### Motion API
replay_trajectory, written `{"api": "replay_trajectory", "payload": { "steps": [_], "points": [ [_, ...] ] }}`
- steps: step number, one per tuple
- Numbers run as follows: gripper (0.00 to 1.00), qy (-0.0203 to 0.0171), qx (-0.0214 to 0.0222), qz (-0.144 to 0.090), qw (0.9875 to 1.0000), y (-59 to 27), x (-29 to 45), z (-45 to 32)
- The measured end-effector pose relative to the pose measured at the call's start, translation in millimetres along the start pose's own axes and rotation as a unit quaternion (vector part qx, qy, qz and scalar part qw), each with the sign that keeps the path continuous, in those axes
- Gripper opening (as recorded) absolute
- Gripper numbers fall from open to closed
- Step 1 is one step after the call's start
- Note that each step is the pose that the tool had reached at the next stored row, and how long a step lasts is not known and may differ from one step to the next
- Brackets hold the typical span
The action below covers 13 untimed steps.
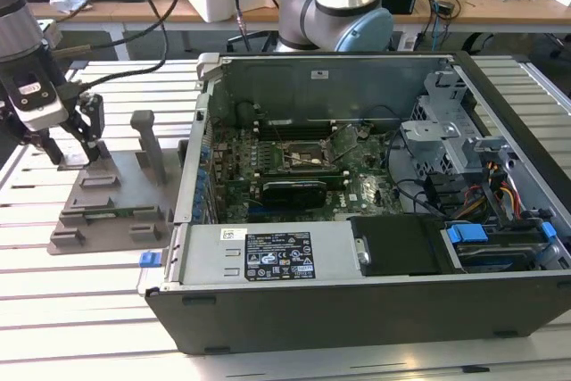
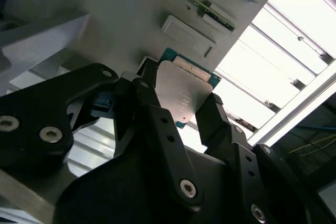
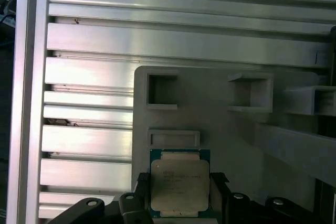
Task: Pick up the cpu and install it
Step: 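Pick up the cpu and move it towards the insertion slot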
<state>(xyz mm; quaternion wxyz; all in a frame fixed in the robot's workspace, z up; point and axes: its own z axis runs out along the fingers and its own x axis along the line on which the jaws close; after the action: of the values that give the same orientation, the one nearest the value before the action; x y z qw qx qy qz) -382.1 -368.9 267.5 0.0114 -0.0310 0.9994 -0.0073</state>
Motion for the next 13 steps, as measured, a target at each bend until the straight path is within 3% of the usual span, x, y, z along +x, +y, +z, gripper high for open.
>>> {"api": "replay_trajectory", "payload": {
  "steps": [1,4,13],
  "points": [
    [0.55,0.0000,0.0000,0.000,1.0000,0.1,-0.1,-2.5],
    [0.55,0.0000,0.0000,0.000,1.0000,0.6,-0.5,-20.3],
    [0.55,0.0000,0.0000,0.000,1.0000,1.5,-1.1,-42.8]
  ]
}}
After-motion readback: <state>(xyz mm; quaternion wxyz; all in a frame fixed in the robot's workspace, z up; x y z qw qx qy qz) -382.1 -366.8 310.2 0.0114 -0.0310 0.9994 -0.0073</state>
